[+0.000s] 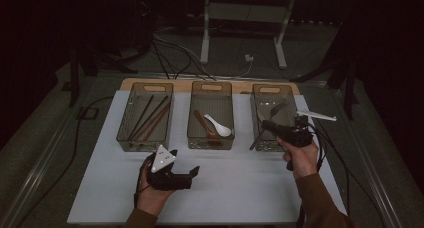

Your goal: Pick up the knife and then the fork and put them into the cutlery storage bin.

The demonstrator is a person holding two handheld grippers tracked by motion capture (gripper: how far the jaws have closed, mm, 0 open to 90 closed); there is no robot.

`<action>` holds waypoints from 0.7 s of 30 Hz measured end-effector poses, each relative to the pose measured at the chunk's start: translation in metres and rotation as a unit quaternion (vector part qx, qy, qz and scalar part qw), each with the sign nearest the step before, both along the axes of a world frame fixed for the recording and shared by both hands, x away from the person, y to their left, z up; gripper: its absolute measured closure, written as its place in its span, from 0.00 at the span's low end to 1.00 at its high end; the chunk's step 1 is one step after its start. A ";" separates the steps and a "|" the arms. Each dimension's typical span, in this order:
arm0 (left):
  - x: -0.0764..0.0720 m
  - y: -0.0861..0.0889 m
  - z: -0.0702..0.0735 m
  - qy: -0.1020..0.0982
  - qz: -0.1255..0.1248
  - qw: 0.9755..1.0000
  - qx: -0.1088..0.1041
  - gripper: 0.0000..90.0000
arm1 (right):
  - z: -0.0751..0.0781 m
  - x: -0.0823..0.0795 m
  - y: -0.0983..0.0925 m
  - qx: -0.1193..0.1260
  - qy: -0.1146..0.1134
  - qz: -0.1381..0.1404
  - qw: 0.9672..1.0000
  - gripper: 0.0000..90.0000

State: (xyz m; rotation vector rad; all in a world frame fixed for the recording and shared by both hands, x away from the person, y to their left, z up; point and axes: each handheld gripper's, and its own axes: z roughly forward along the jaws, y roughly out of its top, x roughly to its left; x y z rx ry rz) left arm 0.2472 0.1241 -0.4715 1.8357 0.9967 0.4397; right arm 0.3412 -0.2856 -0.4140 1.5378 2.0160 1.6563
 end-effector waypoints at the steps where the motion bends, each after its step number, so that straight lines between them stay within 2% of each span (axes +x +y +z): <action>1: 0.000 0.005 0.001 -0.002 0.007 1.000 -0.001 0.09 | 0.002 0.004 -0.006 -0.003 0.000 -0.010 1.000 0.95; 5: -0.002 0.025 0.005 -0.007 0.029 1.000 -0.002 0.09 | 0.010 0.017 -0.034 -0.006 0.004 -0.057 0.998 0.95; 6: -0.002 0.029 0.006 -0.008 0.033 0.999 -0.003 0.09 | 0.012 0.020 -0.039 -0.013 0.003 -0.068 0.998 0.95; 9: -0.003 0.041 0.007 -0.009 0.051 0.999 -0.002 0.09 | 0.016 0.027 -0.052 -0.015 0.007 -0.097 0.995 0.95; 11: -0.003 0.046 0.006 -0.009 0.058 0.998 -0.003 0.09 | 0.014 0.031 -0.057 -0.025 0.014 -0.109 0.994 0.95; 15: -0.004 0.051 0.004 -0.007 0.066 0.998 0.004 0.08 | 0.000 0.041 -0.052 -0.066 0.038 -0.112 0.991 0.95; 18: -0.003 0.054 0.002 -0.005 0.070 0.997 0.011 0.07 | -0.012 0.047 -0.045 -0.079 0.063 -0.098 0.990 0.95; 21: -0.002 0.058 0.001 -0.003 0.075 0.997 0.019 0.06 | -0.026 0.054 -0.037 -0.095 0.094 -0.089 0.987 0.95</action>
